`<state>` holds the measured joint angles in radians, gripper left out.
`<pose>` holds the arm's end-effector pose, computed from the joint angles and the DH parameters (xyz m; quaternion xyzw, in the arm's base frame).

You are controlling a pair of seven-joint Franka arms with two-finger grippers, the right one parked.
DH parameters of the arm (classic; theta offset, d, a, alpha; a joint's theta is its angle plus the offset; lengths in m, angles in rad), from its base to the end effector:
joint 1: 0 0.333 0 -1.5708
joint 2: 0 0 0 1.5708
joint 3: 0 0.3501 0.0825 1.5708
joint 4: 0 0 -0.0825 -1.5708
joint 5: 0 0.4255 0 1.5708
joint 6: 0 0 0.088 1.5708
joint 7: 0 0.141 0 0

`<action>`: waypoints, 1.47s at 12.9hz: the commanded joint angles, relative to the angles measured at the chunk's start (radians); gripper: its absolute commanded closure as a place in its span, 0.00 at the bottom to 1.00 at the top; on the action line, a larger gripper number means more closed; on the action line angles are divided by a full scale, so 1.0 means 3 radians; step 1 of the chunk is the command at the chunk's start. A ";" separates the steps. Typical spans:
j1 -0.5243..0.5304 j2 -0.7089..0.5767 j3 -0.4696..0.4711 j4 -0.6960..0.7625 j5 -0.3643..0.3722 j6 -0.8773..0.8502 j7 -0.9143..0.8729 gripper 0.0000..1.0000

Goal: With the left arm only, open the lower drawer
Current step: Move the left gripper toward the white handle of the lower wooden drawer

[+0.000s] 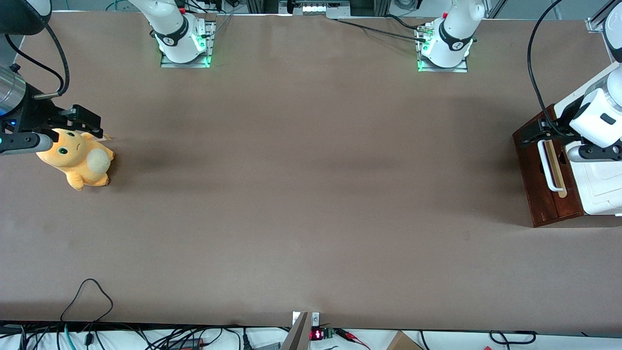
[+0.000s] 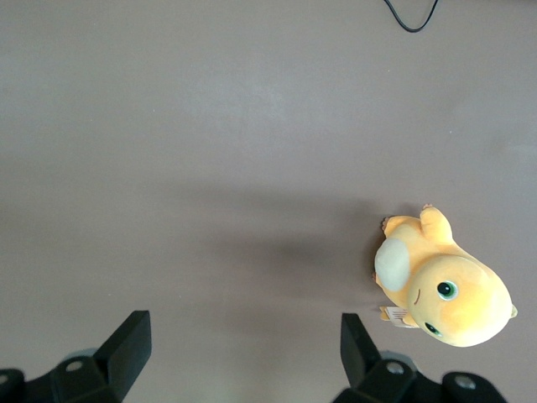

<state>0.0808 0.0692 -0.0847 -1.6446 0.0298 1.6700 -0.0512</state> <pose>0.6211 0.0029 0.5530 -0.9995 -0.0219 0.0214 0.0125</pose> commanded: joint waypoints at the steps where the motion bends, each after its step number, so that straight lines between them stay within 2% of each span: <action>1: 0.0022 -0.0046 -0.0014 0.0026 -0.0084 -0.0105 0.0099 0.00; 6: 0.0012 -0.0036 -0.0019 0.0057 -0.0043 -0.0126 0.0084 0.00; 12: 0.0022 -0.0041 -0.0014 0.0057 -0.0160 -0.0228 0.0089 0.00; 18: 0.0027 -0.0031 0.0021 0.0047 -0.0120 -0.0229 0.0247 0.00; 19: 0.0022 -0.0031 0.0006 0.0052 -0.0039 -0.0234 0.0232 0.00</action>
<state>0.0816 0.0684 -0.0809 -1.6391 0.0133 1.6134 -0.0114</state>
